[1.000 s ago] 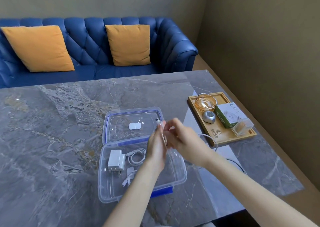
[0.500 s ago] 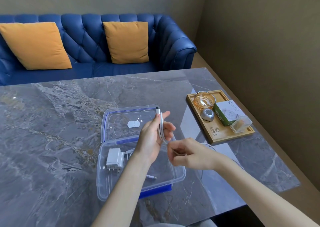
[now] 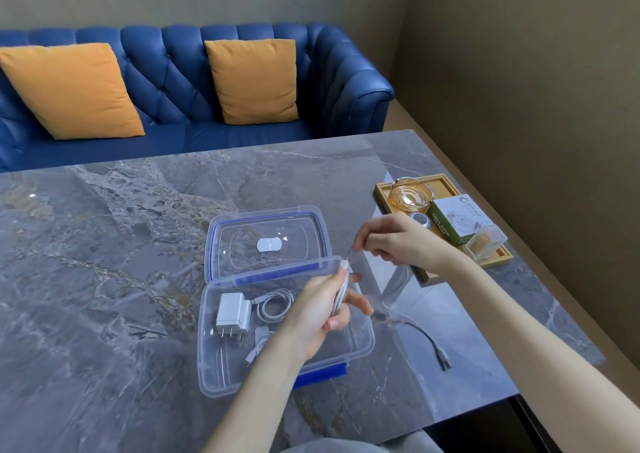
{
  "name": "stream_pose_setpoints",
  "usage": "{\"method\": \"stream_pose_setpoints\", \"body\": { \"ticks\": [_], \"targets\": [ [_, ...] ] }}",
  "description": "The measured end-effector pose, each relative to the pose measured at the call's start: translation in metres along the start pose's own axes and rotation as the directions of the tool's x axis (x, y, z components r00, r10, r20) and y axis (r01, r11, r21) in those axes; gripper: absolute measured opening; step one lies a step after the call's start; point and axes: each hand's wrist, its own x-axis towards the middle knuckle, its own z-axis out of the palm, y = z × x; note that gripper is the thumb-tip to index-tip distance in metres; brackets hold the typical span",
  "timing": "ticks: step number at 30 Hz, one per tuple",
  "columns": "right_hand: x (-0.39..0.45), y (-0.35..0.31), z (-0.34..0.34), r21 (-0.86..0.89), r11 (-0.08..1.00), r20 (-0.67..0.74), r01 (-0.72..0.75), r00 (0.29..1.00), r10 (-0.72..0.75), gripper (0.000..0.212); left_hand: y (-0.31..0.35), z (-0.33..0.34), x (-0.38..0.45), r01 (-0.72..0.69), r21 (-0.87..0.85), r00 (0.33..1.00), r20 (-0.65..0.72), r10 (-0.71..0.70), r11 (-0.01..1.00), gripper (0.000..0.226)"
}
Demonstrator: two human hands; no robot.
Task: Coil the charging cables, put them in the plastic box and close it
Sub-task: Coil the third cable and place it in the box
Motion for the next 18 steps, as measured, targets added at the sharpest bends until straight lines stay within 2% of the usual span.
{"method": "stream_pose_setpoints", "body": {
  "ticks": [3, 6, 7, 9, 13, 15, 18],
  "targets": [
    [-0.007, -0.008, 0.013, 0.041, 0.998, -0.091, 0.048, 0.995, -0.044, 0.009, -0.006, 0.004, 0.012, -0.026, -0.094, 0.989, -0.146, 0.012, 0.995, 0.040],
    [-0.015, -0.009, 0.033, 0.108, 0.990, -0.153, 0.086, 0.986, -0.069, 0.012, -0.003, 0.010, 0.020, -0.112, -0.176, 0.965, -0.256, 0.065, 0.978, 0.037],
    [-0.018, -0.009, 0.038, 0.103, 0.990, -0.141, 0.092, 0.987, -0.077, 0.013, -0.001, 0.011, 0.022, -0.142, -0.201, 0.955, -0.285, 0.081, 0.969, 0.037],
    [-0.023, -0.010, 0.045, -0.016, 0.993, -0.110, 0.116, 0.987, -0.117, 0.015, 0.004, 0.011, 0.026, -0.161, -0.265, 0.945, -0.319, 0.071, 0.951, 0.041],
    [-0.032, -0.012, 0.059, -0.130, 0.978, -0.038, 0.164, 0.985, -0.170, 0.024, 0.019, 0.007, 0.026, -0.136, -0.449, 0.981, -0.185, 0.058, 0.883, 0.045],
    [-0.035, -0.008, 0.066, -0.194, 0.966, 0.002, 0.168, 0.985, -0.171, 0.032, 0.025, 0.005, 0.025, -0.166, -0.450, 0.981, -0.164, 0.102, 0.878, 0.044],
    [-0.036, 0.004, 0.063, -0.282, 0.947, 0.082, 0.155, 0.987, -0.137, 0.027, 0.033, 0.001, 0.026, -0.182, -0.410, 0.981, -0.142, 0.135, 0.894, 0.044]
  ]
}}
